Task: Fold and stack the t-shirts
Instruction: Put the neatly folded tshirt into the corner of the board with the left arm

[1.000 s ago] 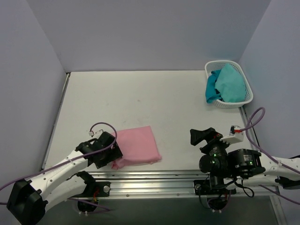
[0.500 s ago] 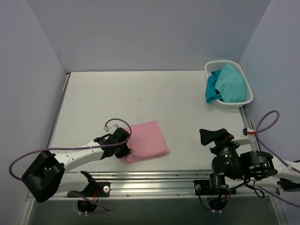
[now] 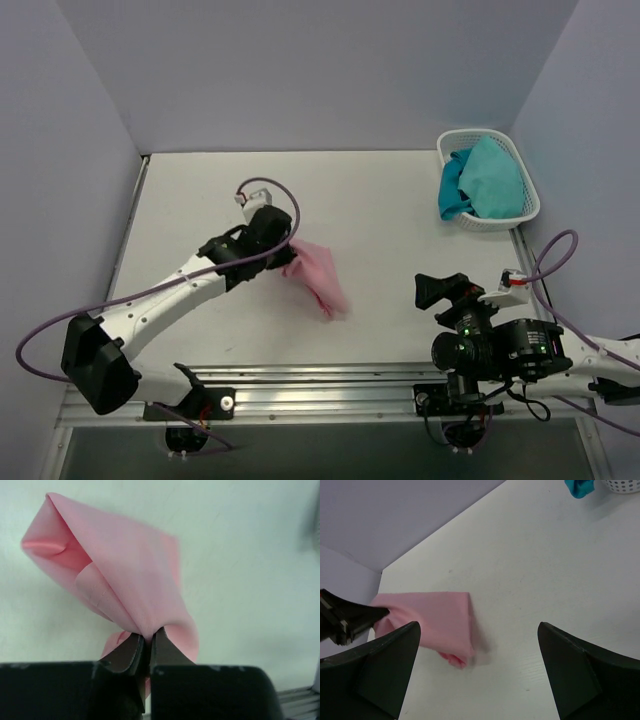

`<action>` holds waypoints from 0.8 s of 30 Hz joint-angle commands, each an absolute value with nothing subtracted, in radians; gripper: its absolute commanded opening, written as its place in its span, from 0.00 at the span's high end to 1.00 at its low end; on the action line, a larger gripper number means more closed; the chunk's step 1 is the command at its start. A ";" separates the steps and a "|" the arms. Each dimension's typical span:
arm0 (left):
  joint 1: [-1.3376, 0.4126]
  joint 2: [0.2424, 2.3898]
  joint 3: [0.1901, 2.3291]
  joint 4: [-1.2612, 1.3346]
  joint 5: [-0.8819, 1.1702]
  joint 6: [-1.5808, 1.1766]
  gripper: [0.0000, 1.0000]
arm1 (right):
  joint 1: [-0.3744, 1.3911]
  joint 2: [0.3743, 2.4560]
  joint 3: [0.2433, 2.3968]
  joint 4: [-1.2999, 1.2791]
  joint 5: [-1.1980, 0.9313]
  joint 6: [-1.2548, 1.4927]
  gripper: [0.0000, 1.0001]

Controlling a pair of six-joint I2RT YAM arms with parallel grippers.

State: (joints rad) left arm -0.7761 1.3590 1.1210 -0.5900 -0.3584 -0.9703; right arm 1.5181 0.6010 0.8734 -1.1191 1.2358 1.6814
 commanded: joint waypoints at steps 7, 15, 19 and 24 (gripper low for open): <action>-0.297 1.633 1.435 -0.270 0.140 -0.511 0.98 | 1.519 0.666 0.939 -1.157 1.359 1.715 0.01; -0.043 2.050 1.702 -0.138 0.408 -0.409 0.98 | 1.517 0.661 0.956 -1.169 1.368 1.700 0.01; -0.005 2.124 1.987 -0.289 0.335 -0.339 0.98 | 1.514 0.672 0.966 -1.169 1.362 1.687 0.01; 0.066 2.455 2.876 -0.685 0.246 -0.330 0.98 | 1.511 0.701 0.991 -1.167 1.365 1.675 0.01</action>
State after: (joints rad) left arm 0.0319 2.3455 2.3161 -0.5133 0.2695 -0.3721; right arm 1.5181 0.6651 0.9543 -1.1267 1.3022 1.6791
